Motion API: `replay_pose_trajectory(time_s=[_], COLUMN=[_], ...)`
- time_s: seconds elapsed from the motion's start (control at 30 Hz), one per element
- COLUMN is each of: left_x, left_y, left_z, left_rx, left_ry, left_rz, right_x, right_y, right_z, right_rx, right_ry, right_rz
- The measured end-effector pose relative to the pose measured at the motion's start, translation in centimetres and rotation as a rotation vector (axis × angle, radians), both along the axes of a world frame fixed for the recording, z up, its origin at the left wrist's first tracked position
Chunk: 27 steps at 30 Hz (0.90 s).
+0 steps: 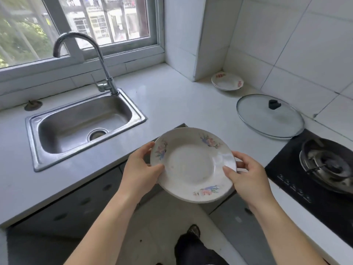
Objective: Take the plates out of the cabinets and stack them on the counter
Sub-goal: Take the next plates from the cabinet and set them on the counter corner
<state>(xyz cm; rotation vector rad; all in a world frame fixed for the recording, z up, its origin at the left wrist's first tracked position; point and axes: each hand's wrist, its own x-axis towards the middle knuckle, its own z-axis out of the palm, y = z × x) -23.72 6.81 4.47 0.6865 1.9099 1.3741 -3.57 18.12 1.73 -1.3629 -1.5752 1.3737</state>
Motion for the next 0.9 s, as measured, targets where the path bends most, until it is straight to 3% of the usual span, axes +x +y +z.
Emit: replay_pose_trajectory(time_s=[0.57,0.9], left_x=[-3.9,-6.0], left_y=[26.6,38.5], left_z=[-0.8,-1.5], left_rx=[-0.056,-0.122], left_ry=[0.057,0.025], left_rz=[-0.207,-0.334], right_x=[-2.2,-3.6], right_y=[23.2,31.9], right_z=[-1.9,-2.8], right_rx=[-0.061,-0.131], right_ry=[0.013,0.019], right_rz=[-0.193,-0.318])
